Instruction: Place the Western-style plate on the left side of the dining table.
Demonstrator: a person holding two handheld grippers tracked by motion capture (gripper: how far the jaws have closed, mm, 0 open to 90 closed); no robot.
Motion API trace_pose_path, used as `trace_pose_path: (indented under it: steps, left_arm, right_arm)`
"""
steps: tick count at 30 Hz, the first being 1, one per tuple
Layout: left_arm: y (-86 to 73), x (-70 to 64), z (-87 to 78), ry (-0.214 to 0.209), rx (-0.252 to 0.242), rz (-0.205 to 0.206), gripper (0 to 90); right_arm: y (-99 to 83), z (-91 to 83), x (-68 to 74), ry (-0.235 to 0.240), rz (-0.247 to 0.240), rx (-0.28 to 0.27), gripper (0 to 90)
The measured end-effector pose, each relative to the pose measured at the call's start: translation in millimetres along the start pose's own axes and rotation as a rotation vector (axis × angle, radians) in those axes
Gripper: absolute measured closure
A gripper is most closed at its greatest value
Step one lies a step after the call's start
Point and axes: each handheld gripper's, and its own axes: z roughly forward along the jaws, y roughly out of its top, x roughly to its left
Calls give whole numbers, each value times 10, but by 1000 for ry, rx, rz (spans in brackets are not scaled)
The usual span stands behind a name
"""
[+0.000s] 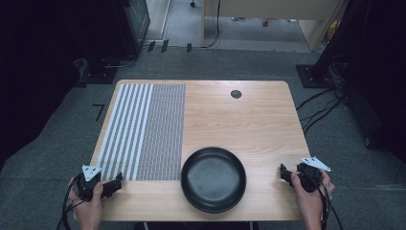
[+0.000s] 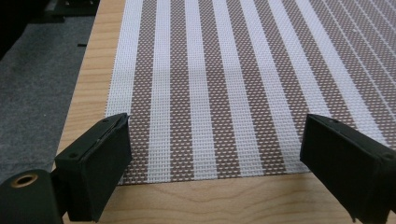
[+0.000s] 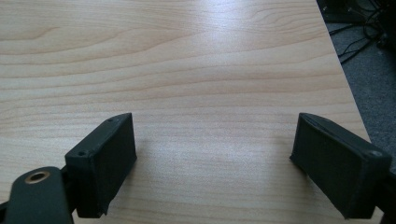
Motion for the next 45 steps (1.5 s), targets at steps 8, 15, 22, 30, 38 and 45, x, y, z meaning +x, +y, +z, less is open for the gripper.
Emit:
trace_pose_path:
  steps: [8,15,22,30,38,45]
  left_arm:
    - [76,-127,-60,-47,-40,-27,87]
    - [122,-377,-55,-68,-50,25,87]
    - [173,-536,-95,-111,-65,49,87]
    - [349,-664,-191,-175,-85,15,87]
    - [619,-980,-223,-231,-106,42,87]
    - [702,-1257,-212,-297,-125,79,87]
  right_arm:
    - [1,3,3,-3,-2,2,126]
    - [2,5,4,-5,-1,2,122]
    - [2,6,7,-7,0,3,120]
    - [3,7,12,-11,5,4,119]
    - [2,7,11,-10,3,2,119]
    - [2,7,12,-11,4,3,119]
